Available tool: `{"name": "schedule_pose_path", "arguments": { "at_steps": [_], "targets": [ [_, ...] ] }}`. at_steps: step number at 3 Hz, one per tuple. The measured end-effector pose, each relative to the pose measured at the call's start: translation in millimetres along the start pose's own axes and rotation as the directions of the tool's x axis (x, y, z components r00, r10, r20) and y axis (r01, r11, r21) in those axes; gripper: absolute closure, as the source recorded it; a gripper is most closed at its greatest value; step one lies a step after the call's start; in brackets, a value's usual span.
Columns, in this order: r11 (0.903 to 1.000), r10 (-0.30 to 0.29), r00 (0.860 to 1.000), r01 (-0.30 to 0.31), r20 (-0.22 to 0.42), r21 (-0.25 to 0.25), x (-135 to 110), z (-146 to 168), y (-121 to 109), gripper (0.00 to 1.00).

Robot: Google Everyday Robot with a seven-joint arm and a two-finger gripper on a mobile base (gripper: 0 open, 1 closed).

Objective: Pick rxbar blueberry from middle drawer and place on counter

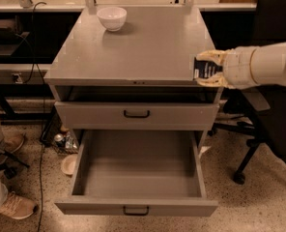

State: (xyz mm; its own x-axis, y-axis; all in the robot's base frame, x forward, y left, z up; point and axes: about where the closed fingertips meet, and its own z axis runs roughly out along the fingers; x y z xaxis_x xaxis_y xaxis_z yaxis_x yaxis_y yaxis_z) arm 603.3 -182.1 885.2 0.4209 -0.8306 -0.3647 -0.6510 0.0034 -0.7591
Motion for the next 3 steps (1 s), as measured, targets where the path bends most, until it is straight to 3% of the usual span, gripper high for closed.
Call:
{"name": "schedule_pose_path", "arguments": {
  "at_steps": [1,2,3],
  "targets": [
    [0.9965,-0.022,1.0,0.022,0.008,-0.081,-7.7,29.4,-35.1,1.0],
    [0.9884,-0.028,0.999,0.023,-0.031,-0.15,-1.1,57.0,-47.0,1.0],
    [0.984,-0.009,0.998,-0.003,-0.064,-0.178,14.3,83.9,-61.6,1.0]
  ]
}}
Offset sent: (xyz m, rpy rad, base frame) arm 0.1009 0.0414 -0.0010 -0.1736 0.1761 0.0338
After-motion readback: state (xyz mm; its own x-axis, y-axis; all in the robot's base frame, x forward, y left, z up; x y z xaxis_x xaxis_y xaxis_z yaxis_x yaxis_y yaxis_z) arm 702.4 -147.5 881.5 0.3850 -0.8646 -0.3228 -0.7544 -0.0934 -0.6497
